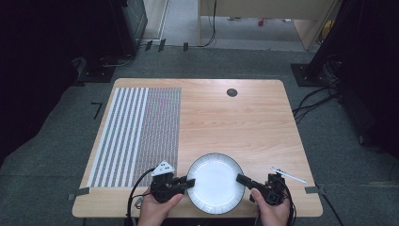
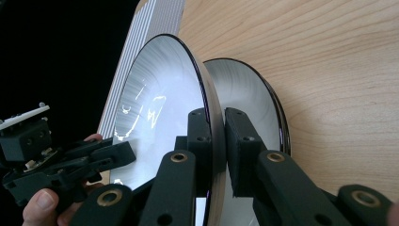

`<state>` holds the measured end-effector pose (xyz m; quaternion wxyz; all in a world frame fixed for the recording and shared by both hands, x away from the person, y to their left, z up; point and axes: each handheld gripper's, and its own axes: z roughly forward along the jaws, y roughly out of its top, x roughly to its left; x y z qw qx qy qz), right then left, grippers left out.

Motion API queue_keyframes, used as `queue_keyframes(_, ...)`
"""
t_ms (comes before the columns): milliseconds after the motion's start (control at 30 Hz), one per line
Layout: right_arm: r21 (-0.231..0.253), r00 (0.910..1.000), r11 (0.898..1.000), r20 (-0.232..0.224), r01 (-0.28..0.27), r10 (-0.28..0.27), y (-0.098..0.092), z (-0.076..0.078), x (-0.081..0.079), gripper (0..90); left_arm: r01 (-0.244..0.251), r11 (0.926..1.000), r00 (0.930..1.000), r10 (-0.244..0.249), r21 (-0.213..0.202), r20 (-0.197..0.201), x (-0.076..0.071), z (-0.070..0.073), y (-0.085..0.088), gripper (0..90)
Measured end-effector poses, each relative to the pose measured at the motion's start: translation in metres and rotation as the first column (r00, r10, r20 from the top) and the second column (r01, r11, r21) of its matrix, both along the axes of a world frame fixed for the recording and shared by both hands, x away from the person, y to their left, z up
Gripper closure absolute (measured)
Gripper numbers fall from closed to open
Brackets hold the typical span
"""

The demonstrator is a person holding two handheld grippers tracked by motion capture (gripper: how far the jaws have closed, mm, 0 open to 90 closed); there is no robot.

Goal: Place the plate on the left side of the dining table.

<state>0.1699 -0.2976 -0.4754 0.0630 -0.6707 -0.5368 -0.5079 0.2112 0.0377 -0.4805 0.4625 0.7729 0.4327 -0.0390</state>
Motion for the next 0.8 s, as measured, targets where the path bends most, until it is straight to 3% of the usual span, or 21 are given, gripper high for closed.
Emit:
queue_keyframes(233,-0.027,1.0,1.0,-0.001,0.006,-0.006,0.011,0.006,-0.003,82.2,-0.006,1.0,0.9999,0.006,-0.006,-0.011,0.004,0.005,0.01,75.6)
queue_keyframes(433,-0.047,0.9998,0.999,0.015,0.017,-0.016,0.022,0.012,0.0,82.9,-0.024,0.9997,0.9996,0.024,0.005,0.012,0.006,0.015,0.017,76.0)
queue_keyframes(800,-0.093,0.9993,0.996,0.035,-0.012,0.015,0.051,0.026,0.023,83.4,-0.076,0.9958,0.9966,0.075,0.05,0.036,0.017,0.029,0.042,75.6)
